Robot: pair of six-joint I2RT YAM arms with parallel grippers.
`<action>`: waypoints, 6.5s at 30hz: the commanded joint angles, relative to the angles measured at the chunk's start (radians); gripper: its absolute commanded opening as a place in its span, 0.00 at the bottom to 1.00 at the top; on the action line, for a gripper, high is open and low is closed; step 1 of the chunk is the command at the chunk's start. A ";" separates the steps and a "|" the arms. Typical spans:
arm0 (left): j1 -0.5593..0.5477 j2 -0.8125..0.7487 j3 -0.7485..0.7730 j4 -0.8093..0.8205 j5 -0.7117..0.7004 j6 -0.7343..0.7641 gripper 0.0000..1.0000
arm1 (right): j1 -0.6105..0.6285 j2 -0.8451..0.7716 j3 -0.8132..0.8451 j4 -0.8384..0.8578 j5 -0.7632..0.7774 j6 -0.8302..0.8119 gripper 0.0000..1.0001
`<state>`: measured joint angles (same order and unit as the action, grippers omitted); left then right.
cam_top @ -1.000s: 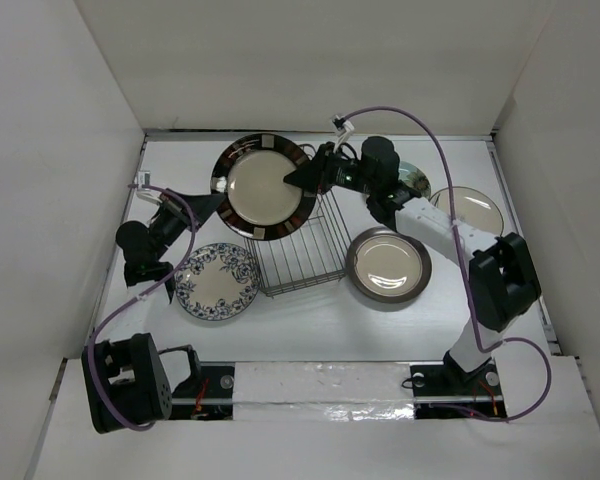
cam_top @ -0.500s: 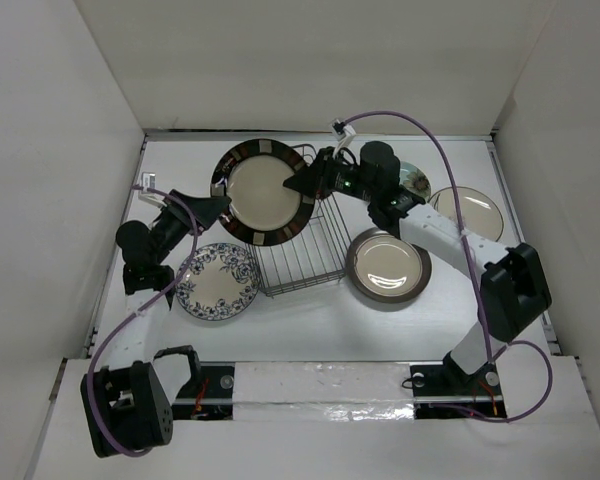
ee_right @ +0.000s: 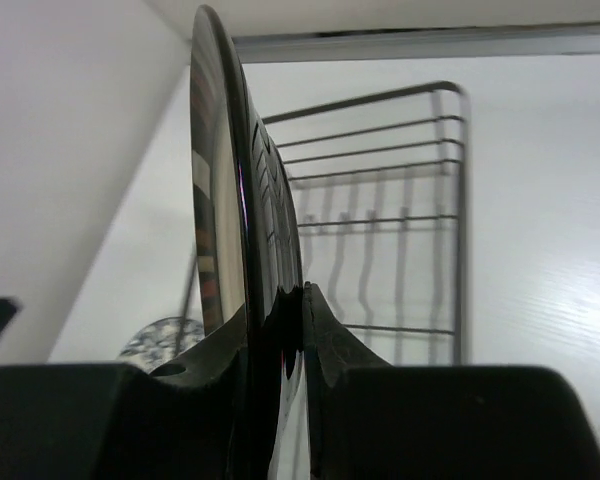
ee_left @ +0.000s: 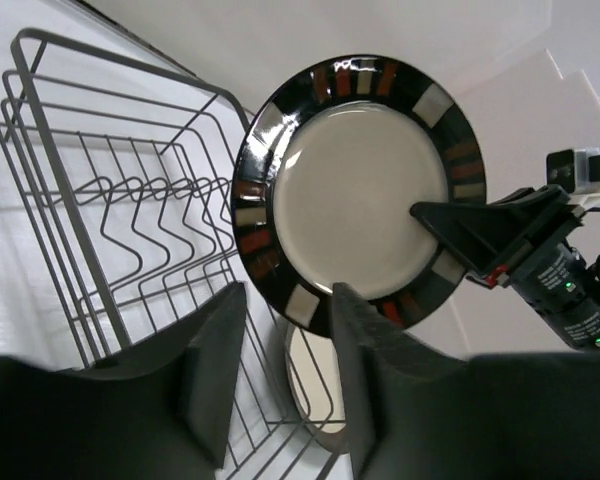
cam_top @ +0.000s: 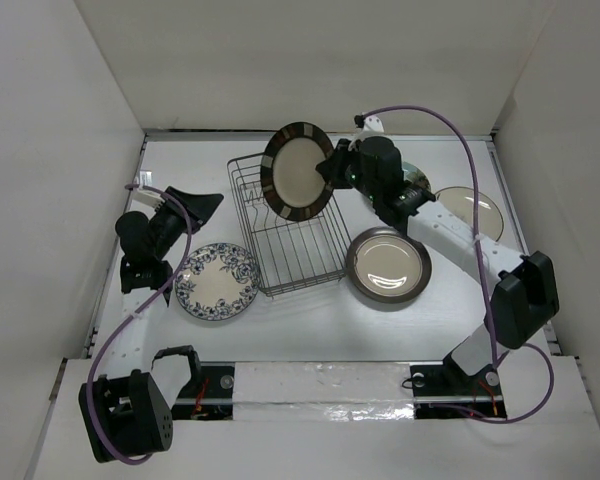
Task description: Load the plates into the dish rack
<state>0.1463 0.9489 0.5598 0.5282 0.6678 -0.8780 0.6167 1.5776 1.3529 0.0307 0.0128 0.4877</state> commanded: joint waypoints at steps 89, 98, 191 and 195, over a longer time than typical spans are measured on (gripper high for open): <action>0.055 0.080 0.121 -0.897 -0.767 0.215 0.74 | 0.365 -0.163 0.004 0.018 0.322 -0.218 0.81; 0.055 0.181 0.175 -1.093 -0.867 0.191 0.73 | 0.244 -0.416 -0.293 0.051 0.262 -0.163 0.80; -0.137 0.093 0.040 -1.142 -0.339 0.281 0.71 | 0.002 -0.281 -0.339 0.066 0.107 -0.140 0.76; -0.171 0.145 0.089 -1.182 -0.379 0.290 0.72 | 0.002 -0.272 -0.339 0.064 0.104 -0.141 0.76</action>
<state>-0.0071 1.0782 0.5838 -0.6060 0.3183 -0.6064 0.6239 1.3025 0.9810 0.0601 0.1120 0.3614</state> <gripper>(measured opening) 0.717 0.756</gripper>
